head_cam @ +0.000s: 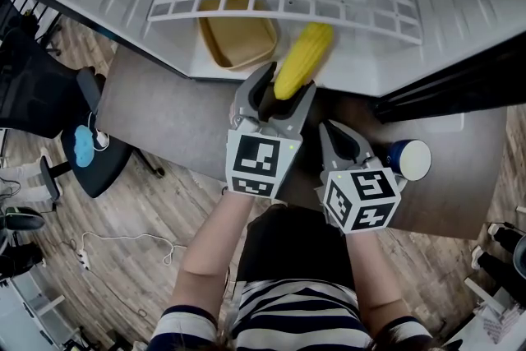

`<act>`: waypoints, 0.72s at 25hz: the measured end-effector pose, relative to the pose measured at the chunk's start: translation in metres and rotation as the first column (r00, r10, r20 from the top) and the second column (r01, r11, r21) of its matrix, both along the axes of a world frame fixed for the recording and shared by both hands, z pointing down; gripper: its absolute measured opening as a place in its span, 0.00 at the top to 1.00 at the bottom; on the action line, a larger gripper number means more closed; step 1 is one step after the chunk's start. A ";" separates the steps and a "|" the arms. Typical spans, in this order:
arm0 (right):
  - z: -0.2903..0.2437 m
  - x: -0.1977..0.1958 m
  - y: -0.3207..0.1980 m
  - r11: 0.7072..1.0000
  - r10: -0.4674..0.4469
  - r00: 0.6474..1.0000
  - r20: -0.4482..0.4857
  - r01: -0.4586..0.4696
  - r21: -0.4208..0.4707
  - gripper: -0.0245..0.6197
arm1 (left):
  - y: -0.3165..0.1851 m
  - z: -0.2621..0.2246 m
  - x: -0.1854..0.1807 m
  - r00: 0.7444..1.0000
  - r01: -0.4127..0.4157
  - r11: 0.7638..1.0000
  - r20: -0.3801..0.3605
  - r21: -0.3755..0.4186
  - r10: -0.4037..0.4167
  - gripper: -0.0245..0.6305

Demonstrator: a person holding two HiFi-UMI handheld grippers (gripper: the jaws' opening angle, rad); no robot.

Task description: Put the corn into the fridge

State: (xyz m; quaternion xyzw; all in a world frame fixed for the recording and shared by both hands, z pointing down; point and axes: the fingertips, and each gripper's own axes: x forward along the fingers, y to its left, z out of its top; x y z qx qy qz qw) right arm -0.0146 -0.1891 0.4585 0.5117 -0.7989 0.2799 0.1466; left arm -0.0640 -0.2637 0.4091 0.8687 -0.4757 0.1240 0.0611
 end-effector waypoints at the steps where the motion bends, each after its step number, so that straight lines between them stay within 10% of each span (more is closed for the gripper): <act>1: 0.000 0.000 0.000 1.000 0.000 1.000 0.000 0.000 0.000 0.97 | 0.004 -0.001 -0.003 1.000 0.001 1.000 -0.007 0.002 -0.001 0.96; 18: 0.002 -0.006 0.001 1.000 -0.012 1.000 0.010 0.012 -0.007 0.97 | 0.047 0.017 -0.031 1.000 -0.003 0.998 0.001 -0.061 0.003 0.96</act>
